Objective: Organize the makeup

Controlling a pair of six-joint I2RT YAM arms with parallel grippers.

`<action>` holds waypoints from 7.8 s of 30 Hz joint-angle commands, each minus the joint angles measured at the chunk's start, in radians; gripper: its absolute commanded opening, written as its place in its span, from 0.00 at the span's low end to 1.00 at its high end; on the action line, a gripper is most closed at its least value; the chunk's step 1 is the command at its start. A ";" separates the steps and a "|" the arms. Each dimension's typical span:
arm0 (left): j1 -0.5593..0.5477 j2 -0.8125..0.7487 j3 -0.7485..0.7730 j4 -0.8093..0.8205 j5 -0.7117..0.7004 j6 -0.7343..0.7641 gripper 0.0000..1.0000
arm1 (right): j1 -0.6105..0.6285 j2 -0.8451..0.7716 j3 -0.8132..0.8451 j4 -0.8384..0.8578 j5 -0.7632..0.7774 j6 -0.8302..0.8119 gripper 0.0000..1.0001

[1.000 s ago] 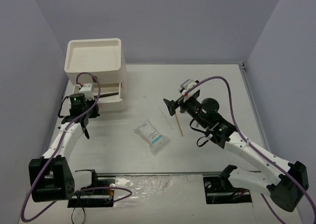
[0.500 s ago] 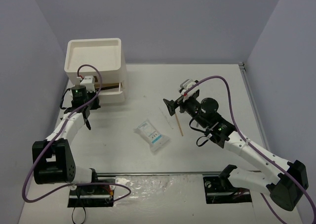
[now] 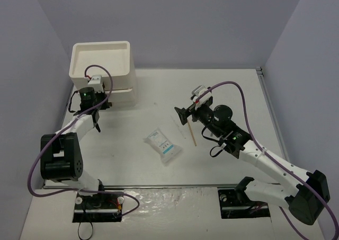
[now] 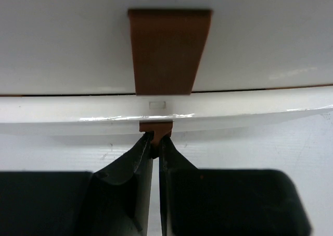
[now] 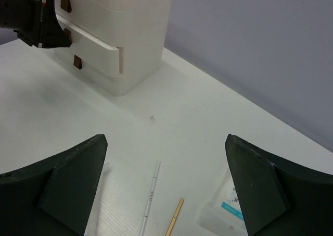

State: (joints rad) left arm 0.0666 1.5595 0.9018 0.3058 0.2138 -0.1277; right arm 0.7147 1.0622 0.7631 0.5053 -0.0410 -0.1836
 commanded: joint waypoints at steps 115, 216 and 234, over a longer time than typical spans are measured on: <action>-0.052 -0.839 -0.023 -0.707 0.198 -0.254 0.92 | 0.027 0.338 0.048 -0.298 0.081 0.414 0.54; -0.133 -0.424 0.063 0.065 -0.399 -0.961 0.00 | -0.016 0.009 -0.023 -0.306 0.297 0.435 0.89; -0.071 -0.374 0.105 -0.044 -0.388 -0.893 0.80 | -0.097 0.194 -0.037 -0.360 0.173 0.450 0.87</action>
State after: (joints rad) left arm -0.0122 1.2327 0.9356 0.2631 -0.1769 -1.0856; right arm 0.6321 1.1918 0.7094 0.1184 0.1824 0.2584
